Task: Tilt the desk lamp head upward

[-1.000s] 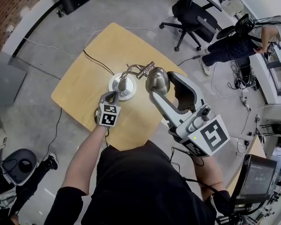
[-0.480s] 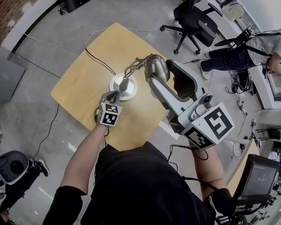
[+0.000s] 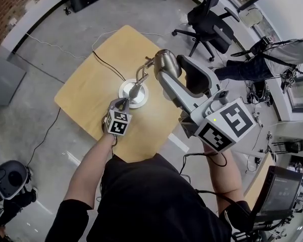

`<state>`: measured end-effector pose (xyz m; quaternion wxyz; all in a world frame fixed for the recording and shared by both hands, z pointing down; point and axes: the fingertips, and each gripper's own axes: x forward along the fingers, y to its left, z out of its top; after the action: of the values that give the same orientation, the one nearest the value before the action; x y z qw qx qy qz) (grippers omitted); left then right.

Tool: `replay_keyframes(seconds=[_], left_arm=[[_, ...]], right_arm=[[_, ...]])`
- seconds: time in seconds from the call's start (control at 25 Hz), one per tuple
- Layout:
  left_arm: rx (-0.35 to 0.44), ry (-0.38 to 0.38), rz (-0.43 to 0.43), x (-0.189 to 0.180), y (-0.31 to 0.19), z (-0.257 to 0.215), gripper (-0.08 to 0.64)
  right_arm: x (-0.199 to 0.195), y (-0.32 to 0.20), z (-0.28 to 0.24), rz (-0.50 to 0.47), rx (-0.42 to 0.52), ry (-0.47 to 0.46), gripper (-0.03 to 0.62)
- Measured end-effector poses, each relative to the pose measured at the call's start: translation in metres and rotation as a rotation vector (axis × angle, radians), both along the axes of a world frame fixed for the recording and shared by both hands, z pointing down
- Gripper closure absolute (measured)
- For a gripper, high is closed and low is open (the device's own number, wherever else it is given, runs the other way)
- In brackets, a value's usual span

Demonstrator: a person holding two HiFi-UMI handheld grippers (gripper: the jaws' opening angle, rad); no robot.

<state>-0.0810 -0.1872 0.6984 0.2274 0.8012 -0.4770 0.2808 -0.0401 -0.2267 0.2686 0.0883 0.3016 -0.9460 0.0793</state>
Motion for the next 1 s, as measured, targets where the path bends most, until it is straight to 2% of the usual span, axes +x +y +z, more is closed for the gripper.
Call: replay_keyframes(seconds=[0.76, 1.0], left_arm=[[0.018, 0.015, -0.012, 0.006, -0.006, 0.002, 0.543], [0.025, 0.021, -0.004, 0.006, -0.007, 0.001, 0.543]], right_arm=[[-0.026, -0.032, 0.000, -0.023, -0.047, 0.034, 0.347], [-0.038, -0.043, 0.003, -0.044, -0.082, 0.091, 0.347]])
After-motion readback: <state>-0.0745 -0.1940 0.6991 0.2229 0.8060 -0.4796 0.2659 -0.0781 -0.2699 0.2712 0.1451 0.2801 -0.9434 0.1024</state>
